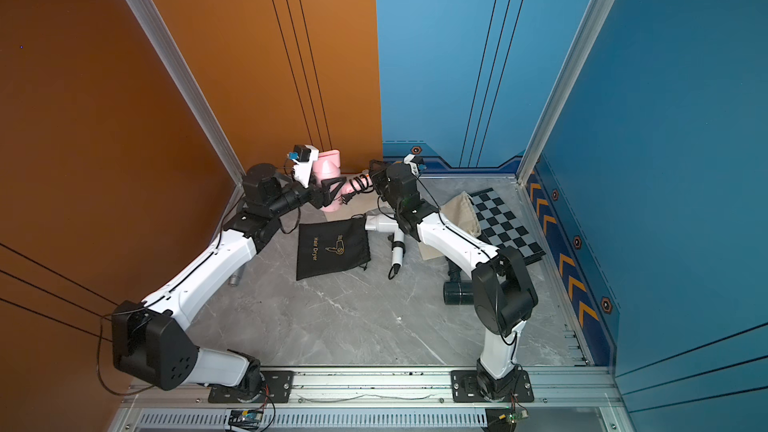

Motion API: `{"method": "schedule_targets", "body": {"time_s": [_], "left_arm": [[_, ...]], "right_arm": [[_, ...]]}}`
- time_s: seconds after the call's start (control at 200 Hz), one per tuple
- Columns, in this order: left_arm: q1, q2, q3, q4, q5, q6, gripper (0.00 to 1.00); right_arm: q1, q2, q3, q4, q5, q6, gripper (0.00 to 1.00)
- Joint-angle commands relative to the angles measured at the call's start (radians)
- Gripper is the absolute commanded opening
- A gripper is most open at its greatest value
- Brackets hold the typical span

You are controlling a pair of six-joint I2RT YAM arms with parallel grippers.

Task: Pack away hair dryers
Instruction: Fold the hair dryer.

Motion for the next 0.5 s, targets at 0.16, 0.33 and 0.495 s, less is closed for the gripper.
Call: {"method": "schedule_targets", "body": {"time_s": [0.16,0.33,0.495], "left_arm": [[-0.047,0.021,0.035,0.081,0.079,0.042,0.12],[-0.047,0.024,0.037,0.081,0.082,0.040,0.12],[-0.049,0.029,0.040,0.082,0.085,0.038,0.12]], "right_arm": [[0.104,0.018,0.090,-0.277,-0.068,-0.357,0.12],[0.147,0.044,0.165,-0.370,-0.060,-0.452,0.13],[0.170,0.067,0.224,-0.445,-0.045,-0.538,0.12]]}}
